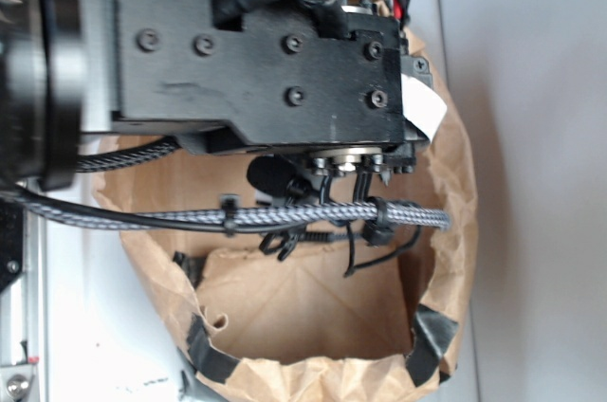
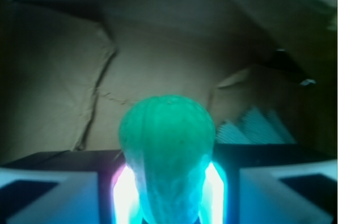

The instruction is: Grab the green ball.

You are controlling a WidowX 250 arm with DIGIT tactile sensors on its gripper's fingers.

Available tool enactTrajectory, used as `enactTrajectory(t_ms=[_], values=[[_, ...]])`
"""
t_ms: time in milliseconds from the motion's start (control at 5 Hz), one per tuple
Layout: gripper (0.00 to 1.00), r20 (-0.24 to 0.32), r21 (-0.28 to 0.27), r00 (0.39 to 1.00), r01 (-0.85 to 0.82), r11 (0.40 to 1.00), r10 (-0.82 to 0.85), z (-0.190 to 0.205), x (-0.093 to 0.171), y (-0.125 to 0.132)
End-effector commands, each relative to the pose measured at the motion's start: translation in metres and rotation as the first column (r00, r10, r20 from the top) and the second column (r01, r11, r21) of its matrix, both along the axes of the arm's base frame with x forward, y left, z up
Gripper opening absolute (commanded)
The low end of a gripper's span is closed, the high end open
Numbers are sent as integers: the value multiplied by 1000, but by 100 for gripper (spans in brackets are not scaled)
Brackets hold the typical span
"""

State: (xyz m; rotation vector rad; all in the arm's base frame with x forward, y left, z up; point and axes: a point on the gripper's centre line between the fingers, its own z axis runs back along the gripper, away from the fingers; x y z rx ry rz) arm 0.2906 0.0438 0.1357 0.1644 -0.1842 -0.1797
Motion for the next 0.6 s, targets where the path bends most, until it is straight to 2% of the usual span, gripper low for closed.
enactTrajectory(t_ms=[0, 200, 400], values=[[0, 133, -65, 991, 23, 998, -14, 40, -24, -9], [0, 125, -86, 991, 51, 995, -40, 44, -25, -16], [0, 140, -68, 990, 40, 997, -30, 40, -21, -20]])
